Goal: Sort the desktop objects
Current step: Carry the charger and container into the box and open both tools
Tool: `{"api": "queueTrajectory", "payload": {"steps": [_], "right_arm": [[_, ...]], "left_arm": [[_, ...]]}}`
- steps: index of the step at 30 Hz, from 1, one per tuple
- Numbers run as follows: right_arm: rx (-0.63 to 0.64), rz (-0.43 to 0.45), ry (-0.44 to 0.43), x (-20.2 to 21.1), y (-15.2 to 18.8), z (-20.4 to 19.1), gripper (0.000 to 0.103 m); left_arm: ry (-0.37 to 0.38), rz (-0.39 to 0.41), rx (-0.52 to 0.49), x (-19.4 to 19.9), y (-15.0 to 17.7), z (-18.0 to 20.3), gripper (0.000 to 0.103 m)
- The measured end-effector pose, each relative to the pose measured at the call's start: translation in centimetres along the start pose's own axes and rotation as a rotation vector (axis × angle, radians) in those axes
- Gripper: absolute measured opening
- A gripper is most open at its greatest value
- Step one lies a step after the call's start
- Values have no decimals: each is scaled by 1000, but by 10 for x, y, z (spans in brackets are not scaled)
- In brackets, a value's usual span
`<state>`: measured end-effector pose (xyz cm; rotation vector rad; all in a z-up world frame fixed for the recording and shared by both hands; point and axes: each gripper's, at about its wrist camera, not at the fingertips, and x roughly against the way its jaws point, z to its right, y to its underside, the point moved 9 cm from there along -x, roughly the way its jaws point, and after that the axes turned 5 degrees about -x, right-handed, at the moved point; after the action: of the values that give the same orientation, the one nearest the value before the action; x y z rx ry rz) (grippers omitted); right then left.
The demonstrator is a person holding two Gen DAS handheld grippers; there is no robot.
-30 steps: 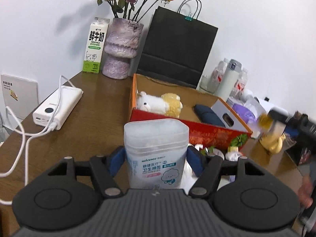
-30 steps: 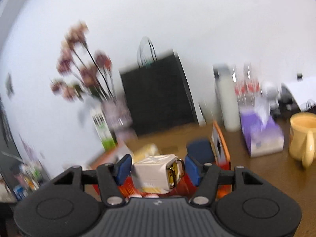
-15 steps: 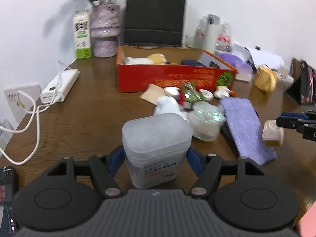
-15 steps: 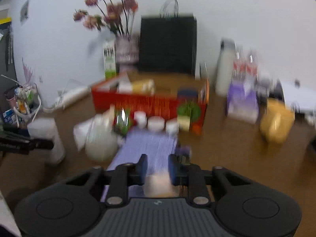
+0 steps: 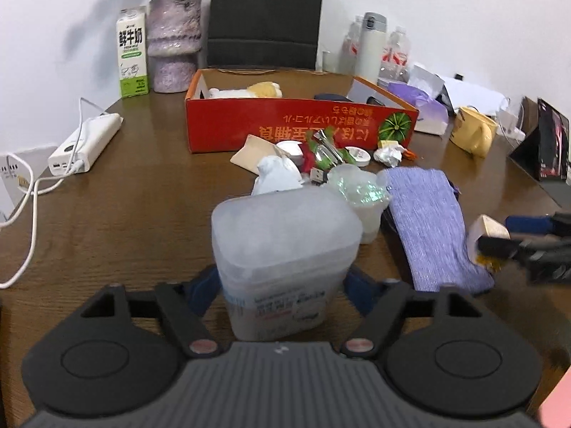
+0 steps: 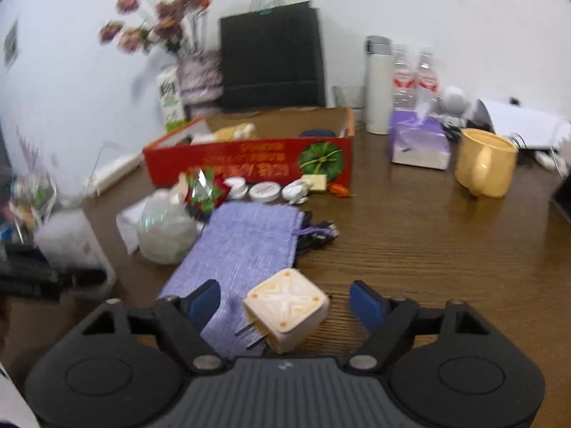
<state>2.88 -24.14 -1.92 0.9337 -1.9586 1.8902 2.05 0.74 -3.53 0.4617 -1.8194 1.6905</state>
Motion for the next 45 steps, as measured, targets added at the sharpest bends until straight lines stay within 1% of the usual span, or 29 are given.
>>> {"api": "queueTrajectory", "payload": {"steps": [1,4,6,7,9,11,12,13,15,17,18,19,21,22,24,26,27,29,30,31,32,33,35,37,39,41,42,45], "right_arm": [[10,-16,17,-7,2,0,58],[-4,-28,26,-12,2,-1,58],[-50,-10,1,-5,-4,2,58],[-59,4,-20,0,-11,4,58],[-53,44,-64,8,-36,5,58],[-32,87,-86,11,-74,6,58],[-21,105,-91,8,-95,6,59],[-4,122,-98,2,-120,5,59],[25,139,-111,-18,-161,4,59],[32,124,-116,-53,-201,3,59],[35,109,-121,-73,-218,-2,59],[30,95,-124,-97,-237,-7,59],[49,54,-114,-142,-262,-15,59],[47,36,-103,-164,-270,-17,59],[49,-37,-78,-215,-279,-18,59],[17,-101,-86,-257,-280,-17,59],[1,-129,-86,-277,-279,-16,59],[-8,-184,-42,-312,-274,-10,58],[-8,-199,-24,-324,-272,-8,55],[-11,-209,-12,-335,-271,-7,54],[-19,-213,-20,-341,-270,-8,57],[-29,-220,-22,-344,-271,-8,59],[-53,-203,-28,-339,-275,-7,59],[-47,-178,-35,-327,-279,-5,61],[-40,-160,-15,-317,-284,-1,69],[-46,-155,3,-304,-285,2,70],[-47,-159,9,-297,-283,4,70],[-54,-148,26,-273,-279,10,73]], "left_arm": [[0,5,-5,1,0,0,69],[5,21,-6,7,-1,-3,69],[15,34,19,16,-14,-9,69],[34,42,40,21,-27,-14,69],[77,63,61,28,-62,-23,69],[139,66,70,25,-109,-35,69],[156,56,69,18,-129,-40,69],[163,38,66,7,-151,-46,69],[144,6,49,-28,-198,-60,69],[91,-8,20,-70,-238,-72,69],[71,-31,4,-93,-252,-76,69],[45,-46,10,-115,-264,-82,69],[6,-72,2,-158,-280,-90,69],[-8,-89,5,-178,-286,-95,69],[-12,-119,31,-212,-293,-105,69],[-19,-103,48,-235,-297,-109,69],[-28,-102,41,-246,-297,-109,69],[-80,-129,17,-264,-292,-109,69],[-93,-140,3,-269,-290,-108,72],[-95,-148,-14,-273,-290,-108,78],[-88,-145,-31,-274,-290,-107,81],[-73,-137,-36,-273,-292,-106,81],[-59,-122,-29,-266,-295,-106,81],[-71,-110,-25,-258,-300,-109,82],[-78,-103,6,-248,-305,-113,85],[-75,-110,42,-239,-305,-116,86],[-71,-114,52,-233,-303,-116,89],[-95,-127,39,-216,-293,-112,89]]}}
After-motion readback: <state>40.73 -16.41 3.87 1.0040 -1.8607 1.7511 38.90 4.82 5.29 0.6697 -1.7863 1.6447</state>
